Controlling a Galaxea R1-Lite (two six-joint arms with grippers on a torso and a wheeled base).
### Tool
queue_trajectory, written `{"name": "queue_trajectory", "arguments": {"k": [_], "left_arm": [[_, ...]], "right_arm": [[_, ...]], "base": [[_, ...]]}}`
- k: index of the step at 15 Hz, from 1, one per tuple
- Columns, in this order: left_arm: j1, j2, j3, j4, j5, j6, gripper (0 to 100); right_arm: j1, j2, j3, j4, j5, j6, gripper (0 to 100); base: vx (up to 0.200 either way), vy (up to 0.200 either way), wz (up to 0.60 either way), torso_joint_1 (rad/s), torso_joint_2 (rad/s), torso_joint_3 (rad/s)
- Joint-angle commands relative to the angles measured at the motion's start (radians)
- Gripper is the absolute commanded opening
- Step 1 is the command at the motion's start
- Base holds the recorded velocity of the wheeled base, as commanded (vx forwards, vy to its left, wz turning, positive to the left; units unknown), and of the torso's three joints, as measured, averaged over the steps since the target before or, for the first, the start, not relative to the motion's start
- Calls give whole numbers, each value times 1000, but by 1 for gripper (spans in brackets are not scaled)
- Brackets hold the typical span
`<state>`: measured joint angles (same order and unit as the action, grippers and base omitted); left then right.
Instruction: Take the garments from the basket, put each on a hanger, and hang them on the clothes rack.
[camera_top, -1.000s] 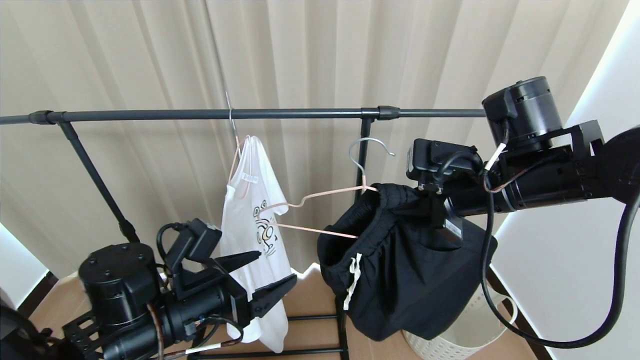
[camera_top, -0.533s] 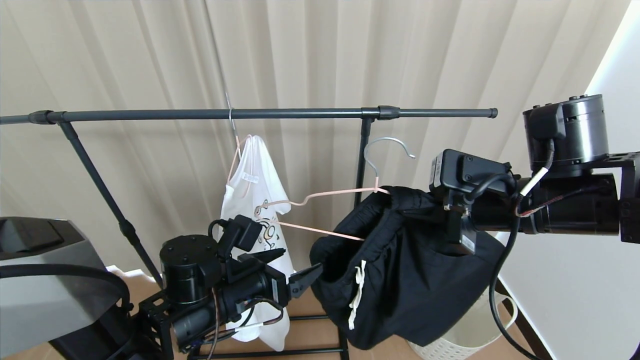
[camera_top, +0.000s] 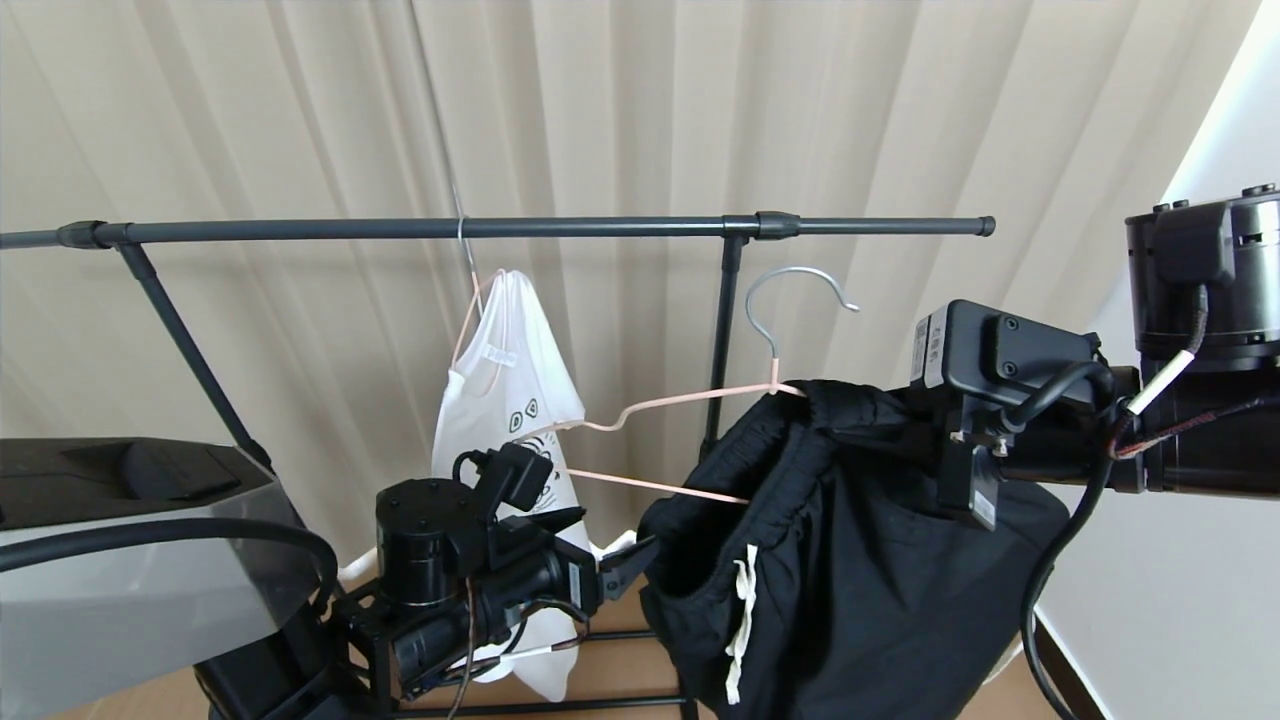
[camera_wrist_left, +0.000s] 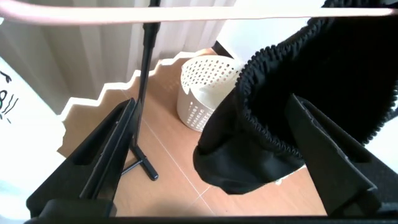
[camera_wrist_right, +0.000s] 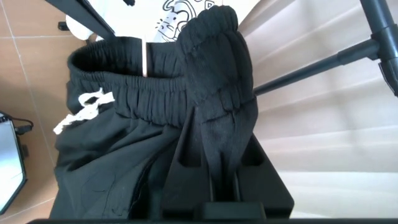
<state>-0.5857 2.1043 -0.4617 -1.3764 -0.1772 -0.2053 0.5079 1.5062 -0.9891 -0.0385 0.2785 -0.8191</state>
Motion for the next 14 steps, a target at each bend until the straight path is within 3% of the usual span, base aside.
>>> {"name": "queue_trajectory", "arguments": {"k": [1, 6, 7, 10, 14], "left_arm": [[-13, 16, -22, 0, 4, 0, 100], [-17, 23, -37, 7, 18, 0, 100], [-25, 23, -43, 8, 32, 0, 0], [-57, 25, -60, 46, 88, 3, 0], [-55, -10, -38, 46, 97, 7, 0]], "right_arm": [[6, -11, 7, -1, -5, 0, 0], [15, -23, 3, -1, -7, 0, 0], [20, -26, 1, -1, -7, 0, 0], [29, -34, 3, -1, -7, 8, 0], [20, -34, 14, -1, -22, 8, 0]], "base": [[0, 0, 0, 0, 0, 0], [0, 0, 0, 0, 0, 0], [0, 0, 0, 0, 0, 0], [0, 0, 0, 0, 0, 0], [0, 0, 0, 0, 0, 0]]}}
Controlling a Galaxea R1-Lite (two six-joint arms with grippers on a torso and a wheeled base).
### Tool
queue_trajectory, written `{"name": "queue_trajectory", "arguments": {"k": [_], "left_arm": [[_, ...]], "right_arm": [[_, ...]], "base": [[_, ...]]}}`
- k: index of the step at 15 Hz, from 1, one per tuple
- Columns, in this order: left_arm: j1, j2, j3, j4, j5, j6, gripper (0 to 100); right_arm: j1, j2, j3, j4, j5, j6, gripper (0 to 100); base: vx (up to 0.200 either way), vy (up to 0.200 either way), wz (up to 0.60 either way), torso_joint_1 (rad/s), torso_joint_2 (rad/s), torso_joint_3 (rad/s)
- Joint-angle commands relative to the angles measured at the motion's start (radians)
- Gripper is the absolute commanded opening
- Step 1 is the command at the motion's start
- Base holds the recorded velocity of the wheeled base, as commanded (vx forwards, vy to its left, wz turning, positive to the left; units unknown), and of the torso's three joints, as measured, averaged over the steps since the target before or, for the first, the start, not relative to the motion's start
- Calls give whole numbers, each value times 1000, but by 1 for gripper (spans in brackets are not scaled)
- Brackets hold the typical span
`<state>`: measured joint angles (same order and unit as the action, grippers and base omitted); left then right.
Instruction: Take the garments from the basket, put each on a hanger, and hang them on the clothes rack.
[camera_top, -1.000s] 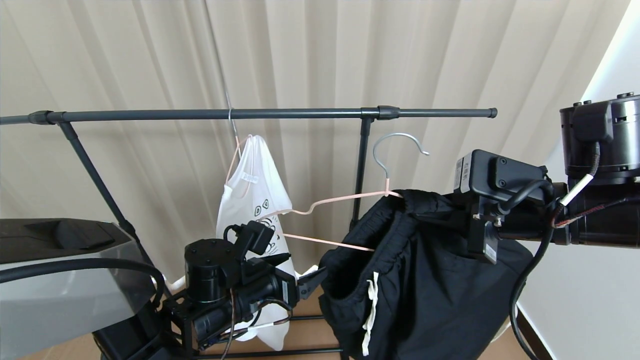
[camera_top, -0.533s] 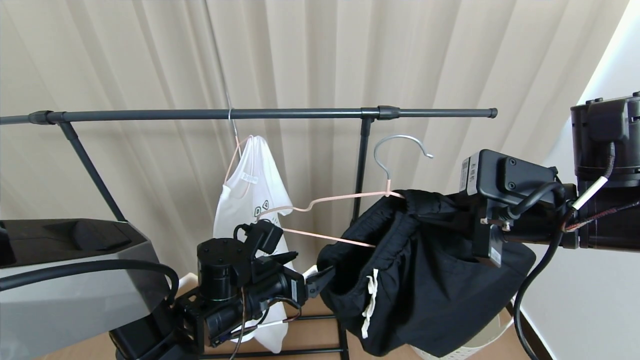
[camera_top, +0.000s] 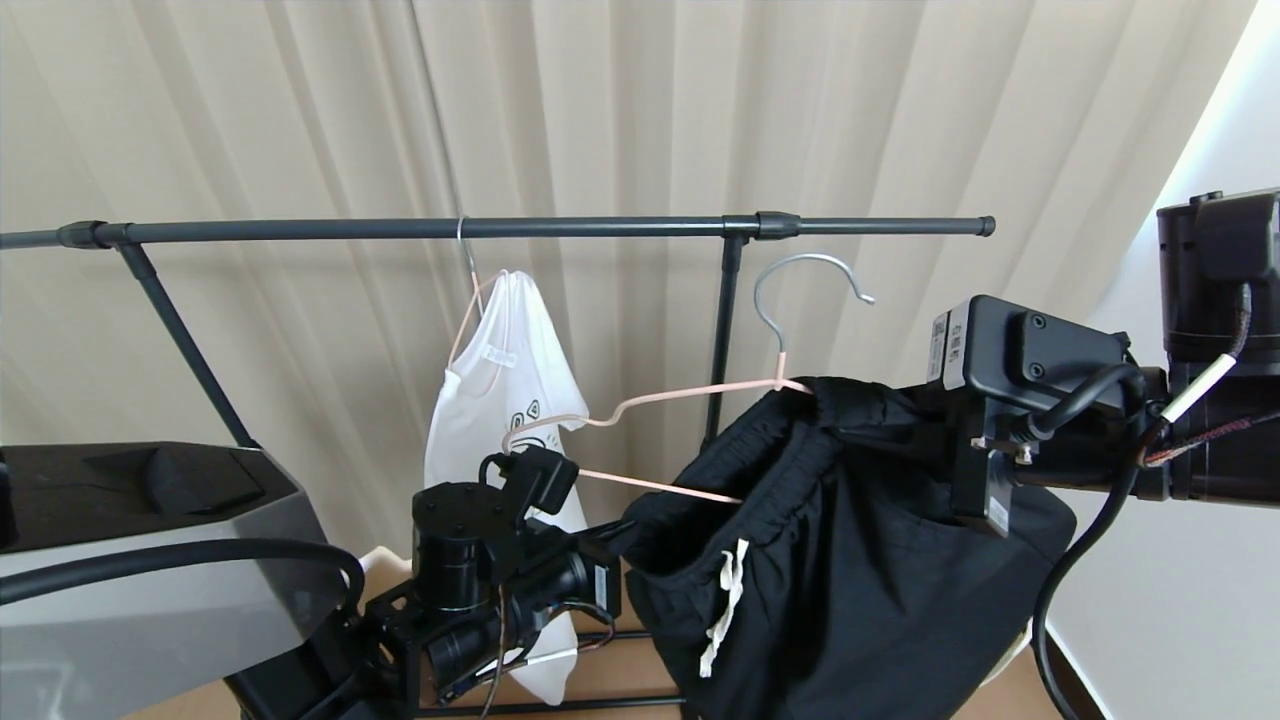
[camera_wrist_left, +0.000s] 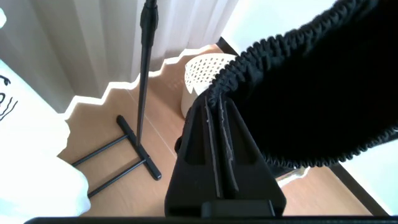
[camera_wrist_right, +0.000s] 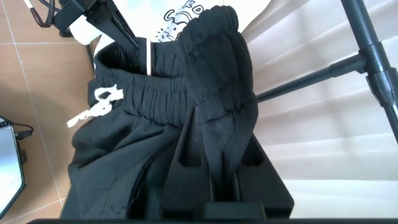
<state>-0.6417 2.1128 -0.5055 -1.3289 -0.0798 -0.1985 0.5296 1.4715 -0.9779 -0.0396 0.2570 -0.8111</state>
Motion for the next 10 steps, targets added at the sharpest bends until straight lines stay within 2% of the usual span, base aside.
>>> {"name": "queue_trajectory", "arguments": {"k": [1, 10], "left_arm": [[5, -40, 18, -1, 2, 1, 0], [54, -99, 41, 1, 26, 24, 0]], "right_arm": [[-29, 1, 4, 1, -1, 0, 0], [-95, -10, 84, 0, 1, 0, 0]], "base": [[0, 0, 0, 0, 0, 0], [0, 0, 0, 0, 0, 0]]}}
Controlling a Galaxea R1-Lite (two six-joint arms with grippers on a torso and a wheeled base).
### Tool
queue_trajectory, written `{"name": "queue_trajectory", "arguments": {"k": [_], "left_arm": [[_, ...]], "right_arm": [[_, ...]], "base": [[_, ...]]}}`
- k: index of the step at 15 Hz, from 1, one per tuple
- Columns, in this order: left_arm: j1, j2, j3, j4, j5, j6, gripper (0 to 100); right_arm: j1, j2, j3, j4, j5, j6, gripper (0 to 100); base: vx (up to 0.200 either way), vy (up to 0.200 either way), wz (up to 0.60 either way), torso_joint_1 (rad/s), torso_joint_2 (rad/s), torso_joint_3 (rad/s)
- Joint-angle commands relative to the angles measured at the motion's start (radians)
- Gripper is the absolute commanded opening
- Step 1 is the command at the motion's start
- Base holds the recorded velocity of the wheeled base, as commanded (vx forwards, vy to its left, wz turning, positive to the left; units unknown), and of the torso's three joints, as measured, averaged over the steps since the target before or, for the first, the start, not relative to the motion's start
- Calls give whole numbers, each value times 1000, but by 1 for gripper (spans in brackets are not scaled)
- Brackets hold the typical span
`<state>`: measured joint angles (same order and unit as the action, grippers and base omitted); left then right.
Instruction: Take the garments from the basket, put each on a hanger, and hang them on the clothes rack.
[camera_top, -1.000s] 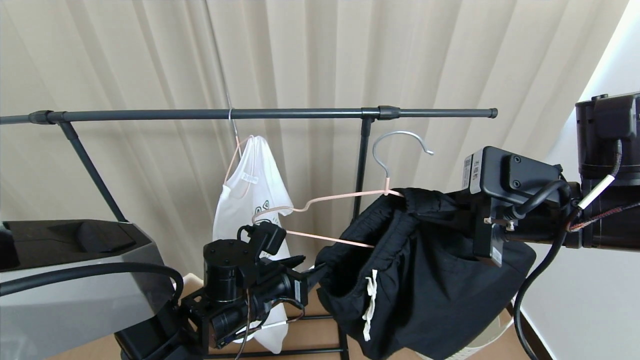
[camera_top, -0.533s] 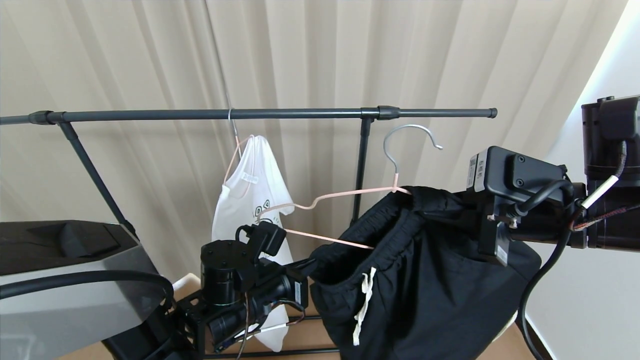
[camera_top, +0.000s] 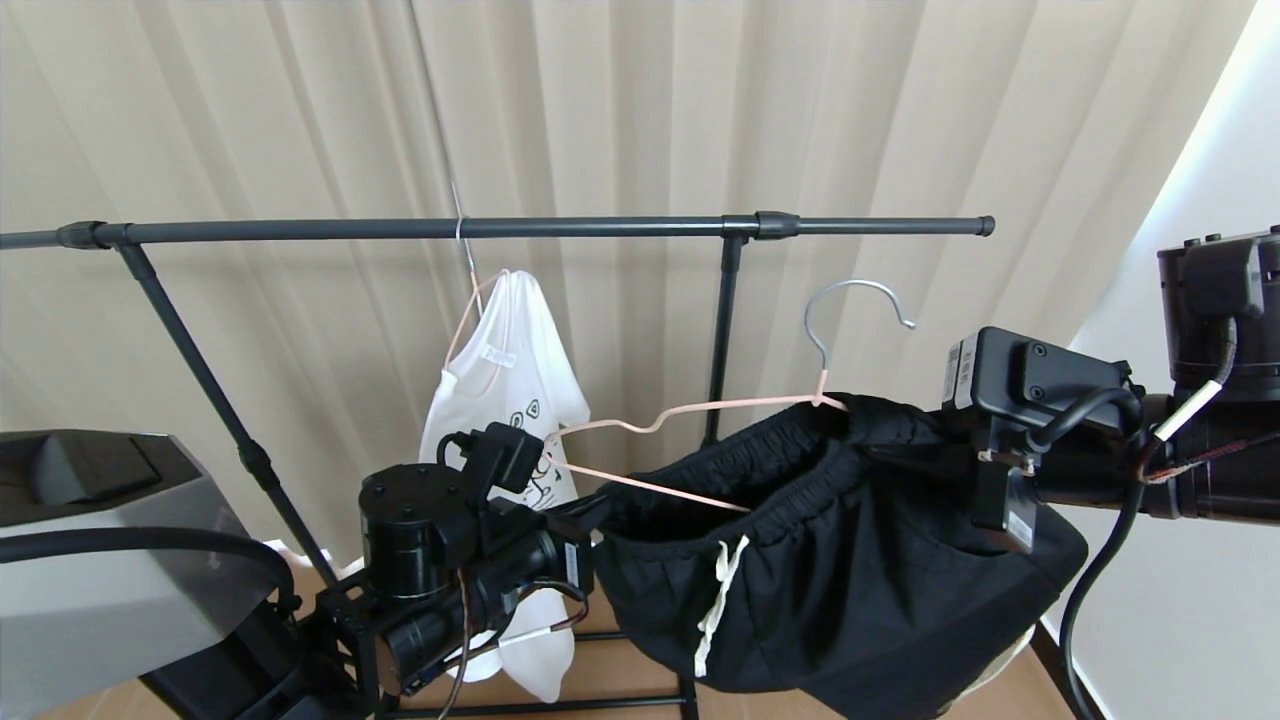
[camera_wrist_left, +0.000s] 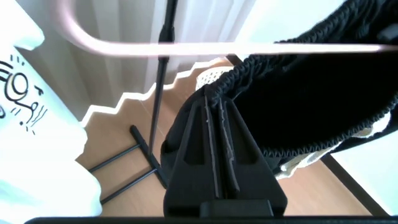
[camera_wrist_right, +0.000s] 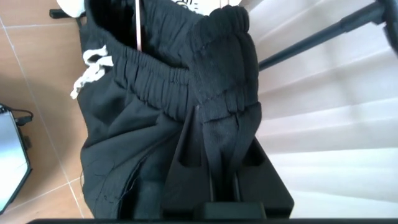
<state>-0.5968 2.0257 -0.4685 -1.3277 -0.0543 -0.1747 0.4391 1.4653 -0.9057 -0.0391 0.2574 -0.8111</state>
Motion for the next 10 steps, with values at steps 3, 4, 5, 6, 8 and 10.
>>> {"name": "queue_trajectory", "arguments": {"k": [3, 4, 5, 6, 8, 10], "left_arm": [[32, -25, 13, -2, 1, 0, 0], [45, -29, 16, -2, 1, 0, 0], [55, -33, 16, -1, 1, 0, 0], [60, -33, 16, -1, 1, 0, 0], [77, -33, 14, -1, 1, 1, 0], [100, -33, 8, -1, 1, 7, 0]], "right_arm": [[-27, -11, 36, -1, 0, 0, 0], [-33, -22, 54, -1, 0, 0, 0], [-36, -28, 64, -1, 0, 0, 0], [-42, -33, 73, -1, 0, 0, 0], [-51, -49, 91, -1, 0, -2, 0], [-62, -63, 108, -1, 0, -2, 0]], "base": [[0, 0, 0, 0, 0, 0], [0, 0, 0, 0, 0, 0], [0, 0, 0, 0, 0, 0], [0, 0, 0, 0, 0, 0], [0, 0, 0, 0, 0, 0], [0, 0, 0, 0, 0, 0]]}}
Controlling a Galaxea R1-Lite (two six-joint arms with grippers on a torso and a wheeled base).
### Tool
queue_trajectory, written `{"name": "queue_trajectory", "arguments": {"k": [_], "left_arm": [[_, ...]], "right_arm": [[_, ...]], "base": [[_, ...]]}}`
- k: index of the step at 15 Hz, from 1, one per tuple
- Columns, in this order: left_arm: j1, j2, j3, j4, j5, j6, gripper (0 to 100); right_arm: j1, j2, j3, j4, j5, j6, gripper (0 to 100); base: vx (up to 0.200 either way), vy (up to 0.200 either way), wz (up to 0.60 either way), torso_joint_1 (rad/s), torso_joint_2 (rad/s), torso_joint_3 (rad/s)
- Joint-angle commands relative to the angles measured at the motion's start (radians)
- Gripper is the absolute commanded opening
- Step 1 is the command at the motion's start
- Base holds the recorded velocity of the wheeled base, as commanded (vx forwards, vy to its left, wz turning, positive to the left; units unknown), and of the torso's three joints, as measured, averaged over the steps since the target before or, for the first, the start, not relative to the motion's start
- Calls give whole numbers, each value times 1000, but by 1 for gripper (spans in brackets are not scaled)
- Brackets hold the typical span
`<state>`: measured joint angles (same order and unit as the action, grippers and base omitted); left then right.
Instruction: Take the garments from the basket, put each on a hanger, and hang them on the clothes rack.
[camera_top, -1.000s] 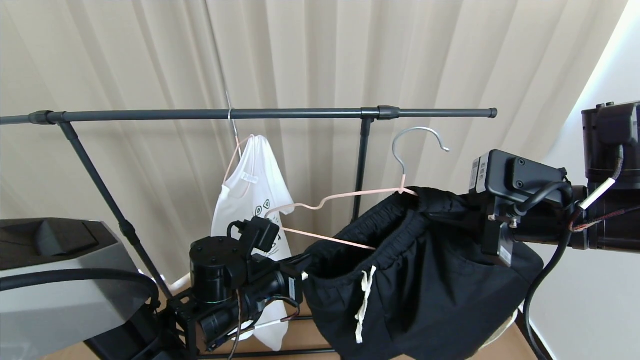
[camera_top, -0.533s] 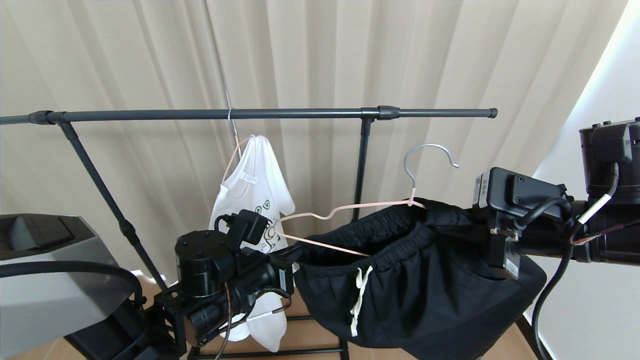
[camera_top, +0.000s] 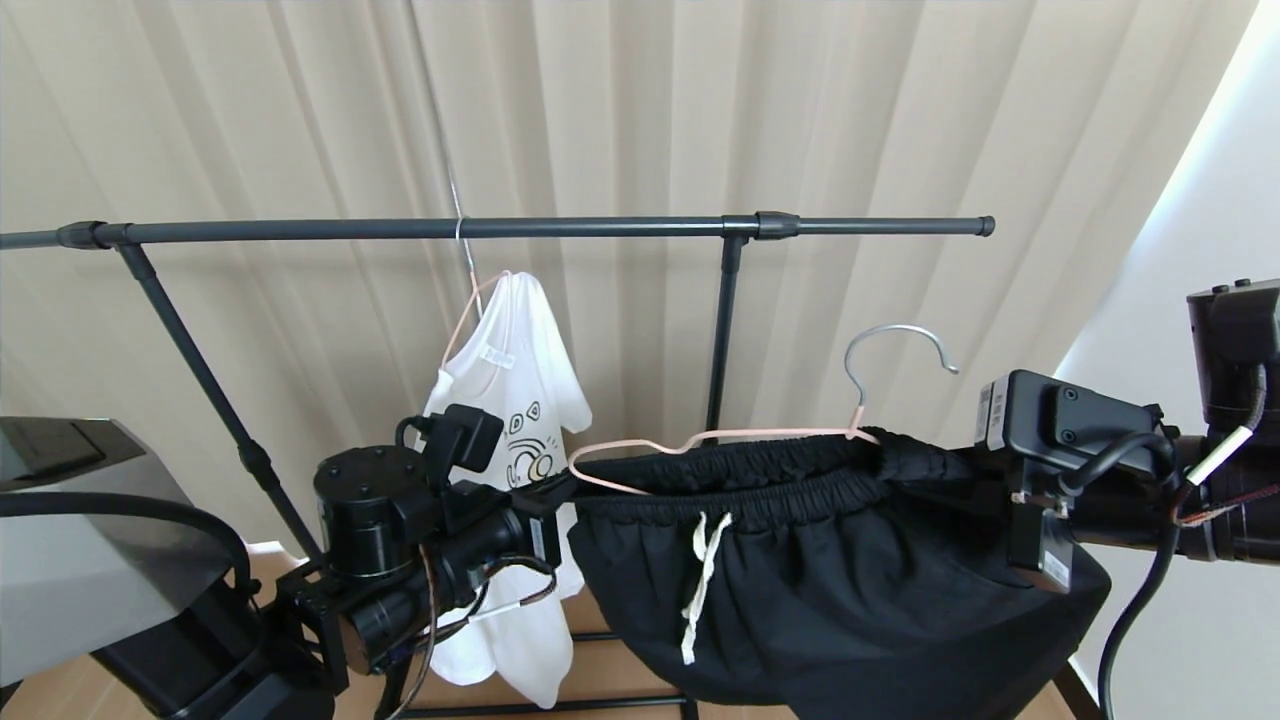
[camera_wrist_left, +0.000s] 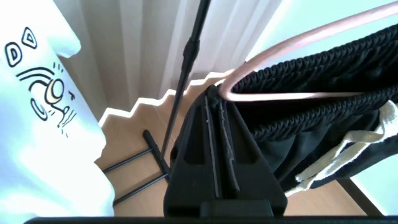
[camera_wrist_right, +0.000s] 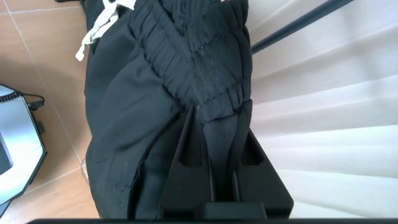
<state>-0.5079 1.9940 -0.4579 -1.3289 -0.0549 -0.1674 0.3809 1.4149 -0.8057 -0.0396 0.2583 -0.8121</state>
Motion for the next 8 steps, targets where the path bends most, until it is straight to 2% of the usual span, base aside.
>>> {"name": "queue_trajectory", "arguments": {"k": [1, 6, 8], "left_arm": [[20, -3, -7, 1, 1, 2, 0], [34, -15, -47, 20, 0, 9, 0], [34, -44, -99, 114, 0, 9, 0]], "right_arm": [[-5, -16, 23, 0, -1, -2, 0], [-3, -14, 69, -2, -4, -5, 0], [-3, -2, 80, -8, -5, -7, 0]], "base": [[0, 0, 0, 0, 0, 0], [0, 0, 0, 0, 0, 0], [0, 0, 0, 0, 0, 0]]}}
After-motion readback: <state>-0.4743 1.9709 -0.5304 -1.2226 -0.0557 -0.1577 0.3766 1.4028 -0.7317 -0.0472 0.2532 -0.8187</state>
